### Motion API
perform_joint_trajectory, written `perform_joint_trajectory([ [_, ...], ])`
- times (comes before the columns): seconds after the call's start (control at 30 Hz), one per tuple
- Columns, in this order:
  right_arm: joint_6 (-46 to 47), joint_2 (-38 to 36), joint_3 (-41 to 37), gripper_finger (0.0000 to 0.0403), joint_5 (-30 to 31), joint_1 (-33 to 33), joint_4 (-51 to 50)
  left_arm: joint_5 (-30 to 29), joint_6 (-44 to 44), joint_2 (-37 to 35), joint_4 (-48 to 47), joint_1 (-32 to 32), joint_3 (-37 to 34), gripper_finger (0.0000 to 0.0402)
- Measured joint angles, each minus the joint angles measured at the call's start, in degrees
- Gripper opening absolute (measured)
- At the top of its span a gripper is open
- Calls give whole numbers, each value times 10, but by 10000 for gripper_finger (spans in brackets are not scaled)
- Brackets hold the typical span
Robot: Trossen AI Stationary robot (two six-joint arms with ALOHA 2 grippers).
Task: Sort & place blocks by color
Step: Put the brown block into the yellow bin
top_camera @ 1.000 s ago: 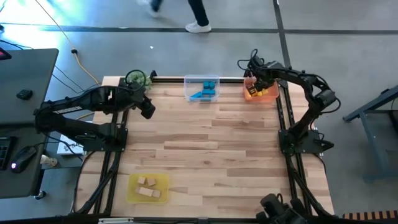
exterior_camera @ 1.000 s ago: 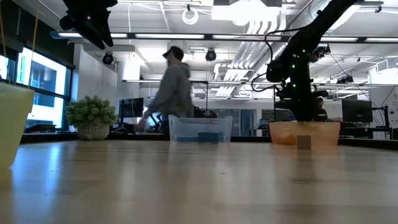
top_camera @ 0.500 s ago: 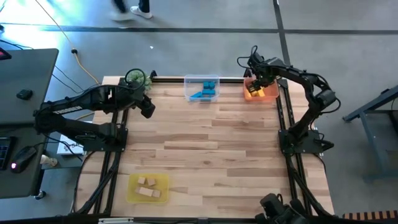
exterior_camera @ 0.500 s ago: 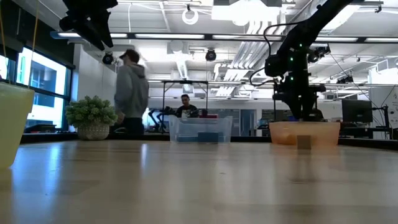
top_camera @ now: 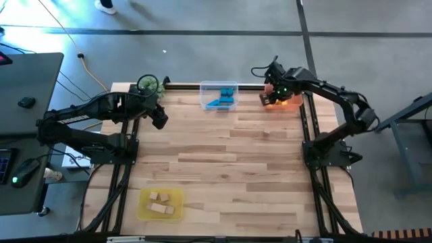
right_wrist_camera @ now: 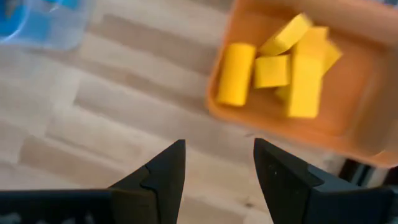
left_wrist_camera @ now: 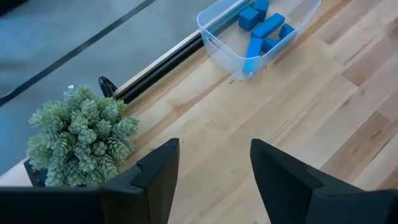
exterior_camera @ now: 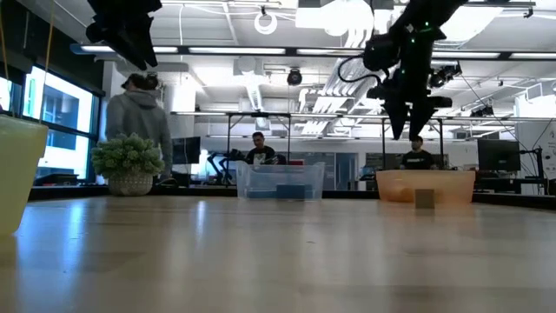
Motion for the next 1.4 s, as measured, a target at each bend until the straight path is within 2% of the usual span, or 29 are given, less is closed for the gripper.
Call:
perform_joint_trajectory([
  [0.4,11,-2,0,177,-22,123,-33,6,31,0,0,0,0,188],
  [0.63,-12,-2,-30,177,-23,170,-52,18,51,0,0,0,0,188],
  [0.8,-60,-2,-67,177,-42,186,-49,34,51,0,0,0,0,188],
  [1.13,-166,-2,-137,177,-51,189,37,37,50,0,1,0,0,188],
  [1.4,-199,-2,-171,177,-55,188,85,36,50,0,3,0,0,188],
])
